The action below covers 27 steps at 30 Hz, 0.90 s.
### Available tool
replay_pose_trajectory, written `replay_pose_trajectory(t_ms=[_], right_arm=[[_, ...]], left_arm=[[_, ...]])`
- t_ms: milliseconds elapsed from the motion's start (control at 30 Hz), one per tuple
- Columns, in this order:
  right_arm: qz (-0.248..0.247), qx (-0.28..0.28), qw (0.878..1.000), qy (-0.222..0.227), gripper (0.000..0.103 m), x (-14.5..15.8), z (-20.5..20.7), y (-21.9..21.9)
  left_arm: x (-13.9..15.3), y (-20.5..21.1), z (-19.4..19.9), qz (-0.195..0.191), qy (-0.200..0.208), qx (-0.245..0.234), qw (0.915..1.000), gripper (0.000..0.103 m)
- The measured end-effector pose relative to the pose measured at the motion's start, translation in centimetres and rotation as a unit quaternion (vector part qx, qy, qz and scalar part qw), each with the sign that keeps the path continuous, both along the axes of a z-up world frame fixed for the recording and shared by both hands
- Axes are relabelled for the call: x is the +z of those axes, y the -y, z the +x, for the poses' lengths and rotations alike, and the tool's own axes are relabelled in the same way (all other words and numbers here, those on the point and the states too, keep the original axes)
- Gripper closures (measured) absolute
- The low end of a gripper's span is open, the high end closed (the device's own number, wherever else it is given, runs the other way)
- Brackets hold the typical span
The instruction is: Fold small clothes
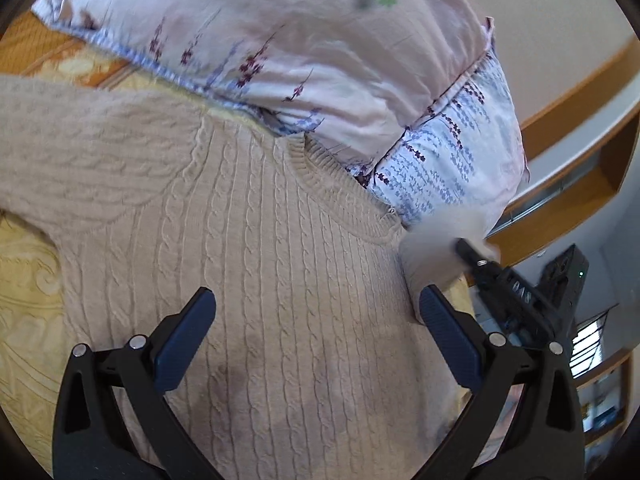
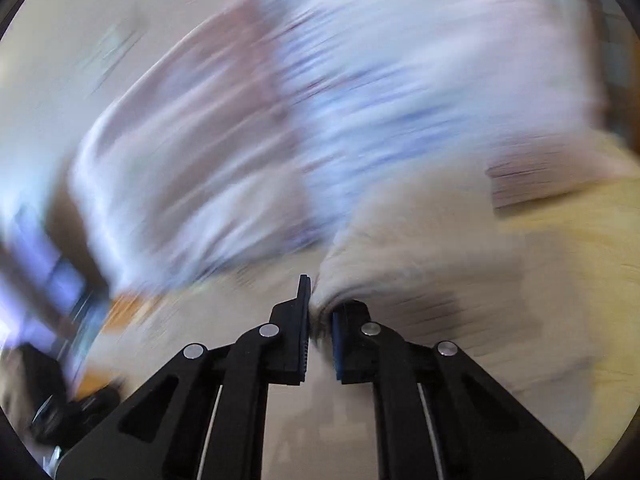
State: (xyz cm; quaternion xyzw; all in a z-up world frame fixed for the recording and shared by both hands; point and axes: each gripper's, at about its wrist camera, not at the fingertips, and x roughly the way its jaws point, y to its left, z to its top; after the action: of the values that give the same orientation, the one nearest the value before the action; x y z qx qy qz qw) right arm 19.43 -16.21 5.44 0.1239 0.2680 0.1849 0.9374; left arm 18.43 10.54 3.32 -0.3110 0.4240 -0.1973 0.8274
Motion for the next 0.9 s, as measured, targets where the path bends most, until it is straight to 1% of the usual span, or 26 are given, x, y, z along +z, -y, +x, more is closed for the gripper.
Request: replay_pose_trajectory(t_ms=[33, 67, 100, 133, 167, 200, 233, 267, 300, 333, 367, 400, 500, 533, 567, 600, 633, 700, 733, 800, 833, 867, 900], right_arm=[[-0.007, 0.016, 1.0, -0.011, 0.079, -0.3, 0.2, -1.1], [-0.011, 0.029, 0.999, -0.02, 0.06, -0.8, 0.0, -1.8], [-0.006, 0.03, 0.999, -0.022, 0.043, -1.3, -0.4, -1.8], [0.004, 0.021, 1.0, -0.021, 0.038, -1.6, -0.8, -1.3], [0.025, 0.003, 0.999, -0.024, 0.034, -2.0, -1.4, 0.2], [0.044, -0.01, 0.998, -0.033, 0.034, -2.4, -1.9, 1.8], [0.068, -0.023, 0.996, -0.044, 0.034, -2.9, -1.9, 3.2], [0.099, -0.04, 0.993, -0.059, 0.034, -3.5, -1.8, 5.0], [0.137, -0.064, 0.986, -0.076, 0.034, -4.3, -2.1, 7.2], [0.173, -0.089, 0.977, -0.091, 0.035, -5.3, -2.3, 9.3], [0.194, -0.105, 0.97, -0.1, 0.035, -6.1, -2.6, 10.7], [0.227, -0.13, 0.959, -0.107, 0.038, -7.1, -2.8, 12.6], [0.284, -0.189, 0.933, -0.116, 0.045, -9.0, -3.1, 16.6], [0.302, -0.198, 0.925, -0.115, 0.047, -9.7, -2.9, 17.3], [0.326, -0.205, 0.916, -0.11, 0.052, -10.2, -2.9, 18.4], [0.334, -0.209, 0.913, -0.107, 0.056, -10.4, -3.1, 19.0], [0.34, -0.216, 0.91, -0.101, 0.058, -10.4, -3.2, 19.5], [0.34, -0.229, 0.908, -0.09, 0.059, -10.2, -3.2, 20.2], [0.34, -0.233, 0.907, -0.087, 0.059, -10.3, -3.2, 20.4], [0.338, -0.242, 0.906, -0.083, 0.062, -10.5, -3.2, 20.9], [0.333, -0.247, 0.906, -0.082, 0.063, -10.6, -3.0, 20.8], [0.328, -0.253, 0.907, -0.082, 0.071, -10.6, -2.8, 21.0], [0.317, -0.26, 0.908, -0.082, 0.077, -10.7, -3.0, 21.2]], left_arm=[[-0.1, 0.1, 0.1, 0.0, -0.003, -0.001, 1.0, 0.003], [-0.2, 0.3, 0.2, -0.001, -0.006, -0.001, 1.0, 0.005], [-0.3, 0.4, 0.2, -0.003, -0.01, -0.001, 0.9999, 0.008], [-0.4, 0.6, 0.3, -0.007, -0.014, -0.003, 0.9999, 0.01], [-0.4, 0.7, 0.4, -0.013, -0.016, -0.004, 0.9998, 0.016], [-0.5, 0.9, 0.7, -0.018, -0.024, -0.005, 0.9995, 0.023], [-0.7, 1.2, 1.0, -0.021, -0.031, -0.007, 0.9993, 0.025], [-1.0, 1.6, 1.4, -0.027, -0.041, -0.01, 0.9988, 0.03], [-1.2, 1.9, 1.8, -0.028, -0.05, -0.012, 0.9983, 0.036], [-1.6, 2.3, 2.2, -0.03, -0.062, -0.013, 0.9976, 0.039], [-1.9, 2.5, 2.5, -0.03, -0.07, -0.014, 0.997, 0.042], [-2.3, 2.9, 3.0, -0.032, -0.082, -0.013, 0.9961, 0.045], [-3.0, 3.5, 4.2, -0.027, -0.101, -0.003, 0.9945, 0.052], [-3.2, 3.6, 4.5, -0.026, -0.105, 0.002, 0.9941, 0.054], [-3.3, 3.6, 4.8, -0.029, -0.107, 0.007, 0.9938, 0.057], [-3.3, 3.7, 5.2, -0.029, -0.11, 0.013, 0.9934, 0.06], [-3.3, 3.8, 5.5, -0.027, -0.11, 0.018, 0.9934, 0.061], [-3.2, 4.0, 6.3, -0.017, -0.108, 0.021, 0.9938, 0.075], [-3.3, 4.1, 6.6, -0.017, -0.109, 0.019, 0.9937, 0.079], [-3.6, 4.6, 7.4, -0.016, -0.113, 0.013, 0.9934, 0.092], [-3.6, 4.9, 7.8, -0.007, -0.109, 0.009, 0.994, 0.094], [-3.6, 5.0, 8.1, 0.0, -0.104, 0.007, 0.9945, 0.095], [-3.3, 5.1, 8.3, 0.009, -0.098, 0.006, 0.9951, 0.095]])
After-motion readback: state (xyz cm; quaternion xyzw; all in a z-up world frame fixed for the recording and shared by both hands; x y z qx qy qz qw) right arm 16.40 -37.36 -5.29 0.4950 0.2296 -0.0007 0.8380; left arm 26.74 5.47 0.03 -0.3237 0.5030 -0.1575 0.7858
